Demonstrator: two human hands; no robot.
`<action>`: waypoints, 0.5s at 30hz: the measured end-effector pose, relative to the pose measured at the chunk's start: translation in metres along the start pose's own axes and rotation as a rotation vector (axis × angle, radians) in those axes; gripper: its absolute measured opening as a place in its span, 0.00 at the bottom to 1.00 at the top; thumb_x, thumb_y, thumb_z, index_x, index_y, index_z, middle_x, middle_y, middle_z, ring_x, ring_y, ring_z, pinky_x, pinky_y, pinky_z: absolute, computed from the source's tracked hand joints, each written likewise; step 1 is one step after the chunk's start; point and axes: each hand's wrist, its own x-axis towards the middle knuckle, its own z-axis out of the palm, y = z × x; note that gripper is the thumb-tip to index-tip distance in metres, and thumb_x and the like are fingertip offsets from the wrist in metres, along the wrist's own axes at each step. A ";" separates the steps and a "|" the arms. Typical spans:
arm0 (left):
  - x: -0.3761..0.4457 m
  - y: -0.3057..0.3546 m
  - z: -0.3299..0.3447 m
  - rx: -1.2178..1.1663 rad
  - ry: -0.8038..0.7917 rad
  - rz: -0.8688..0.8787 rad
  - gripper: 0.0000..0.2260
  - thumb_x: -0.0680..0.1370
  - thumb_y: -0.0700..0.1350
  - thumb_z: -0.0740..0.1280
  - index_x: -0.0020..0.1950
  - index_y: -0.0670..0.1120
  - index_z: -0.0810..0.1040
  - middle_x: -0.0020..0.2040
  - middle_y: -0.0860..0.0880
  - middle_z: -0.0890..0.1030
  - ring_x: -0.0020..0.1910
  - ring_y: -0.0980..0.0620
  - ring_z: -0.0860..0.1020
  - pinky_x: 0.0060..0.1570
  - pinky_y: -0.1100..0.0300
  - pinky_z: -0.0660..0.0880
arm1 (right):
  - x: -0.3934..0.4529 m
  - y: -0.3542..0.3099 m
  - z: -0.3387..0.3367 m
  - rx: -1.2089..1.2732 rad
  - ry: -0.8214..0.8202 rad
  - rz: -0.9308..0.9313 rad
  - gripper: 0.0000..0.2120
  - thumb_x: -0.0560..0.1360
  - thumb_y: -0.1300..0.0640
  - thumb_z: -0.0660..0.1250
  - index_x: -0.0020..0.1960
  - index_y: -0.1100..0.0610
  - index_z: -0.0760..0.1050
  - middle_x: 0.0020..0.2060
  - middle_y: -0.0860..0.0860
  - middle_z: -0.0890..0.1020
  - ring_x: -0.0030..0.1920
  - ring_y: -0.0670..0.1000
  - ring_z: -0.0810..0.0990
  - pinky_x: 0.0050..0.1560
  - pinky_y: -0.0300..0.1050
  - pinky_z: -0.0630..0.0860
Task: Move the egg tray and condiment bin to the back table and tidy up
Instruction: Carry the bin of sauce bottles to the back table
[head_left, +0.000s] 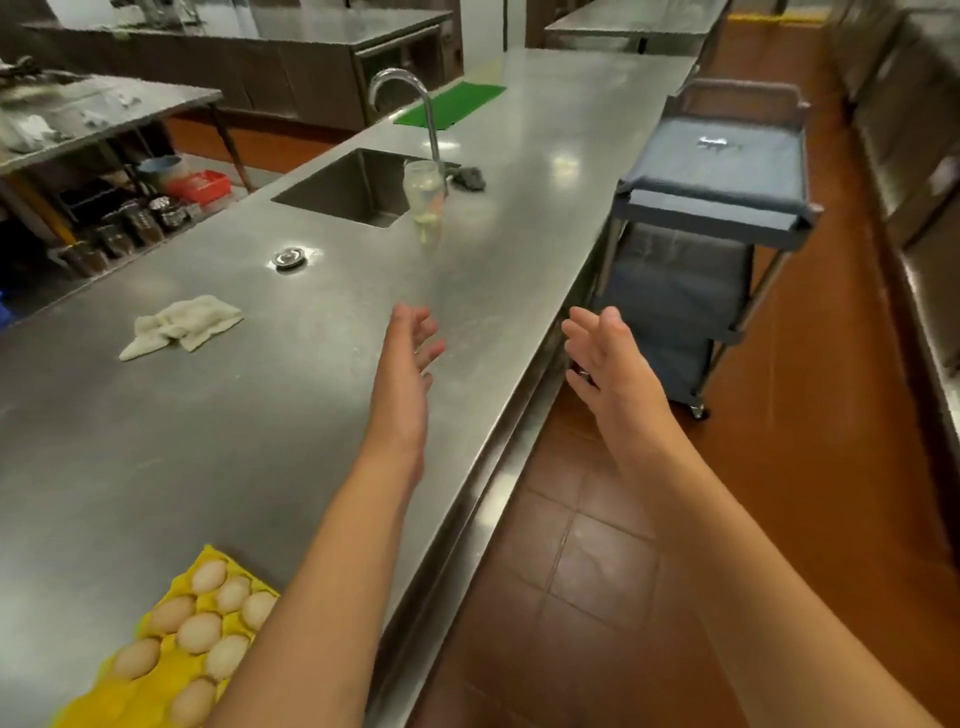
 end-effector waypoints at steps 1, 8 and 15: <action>-0.001 -0.001 0.018 0.013 -0.032 0.007 0.21 0.82 0.62 0.50 0.66 0.54 0.73 0.65 0.53 0.76 0.63 0.57 0.76 0.70 0.50 0.64 | 0.000 -0.003 -0.016 0.004 0.020 -0.011 0.27 0.81 0.38 0.51 0.75 0.50 0.66 0.73 0.47 0.70 0.73 0.45 0.67 0.74 0.47 0.63; 0.012 -0.004 0.115 0.046 -0.197 0.012 0.18 0.83 0.60 0.50 0.69 0.56 0.68 0.69 0.53 0.73 0.67 0.56 0.72 0.73 0.50 0.60 | 0.005 -0.023 -0.104 0.072 0.240 -0.036 0.26 0.82 0.39 0.52 0.75 0.50 0.66 0.71 0.47 0.73 0.71 0.46 0.70 0.74 0.50 0.64; 0.047 -0.004 0.210 0.013 -0.479 -0.003 0.24 0.83 0.60 0.50 0.75 0.51 0.66 0.71 0.53 0.72 0.68 0.56 0.72 0.72 0.54 0.62 | 0.011 -0.047 -0.174 0.096 0.506 -0.120 0.40 0.67 0.29 0.60 0.75 0.48 0.67 0.67 0.42 0.77 0.65 0.39 0.73 0.66 0.44 0.71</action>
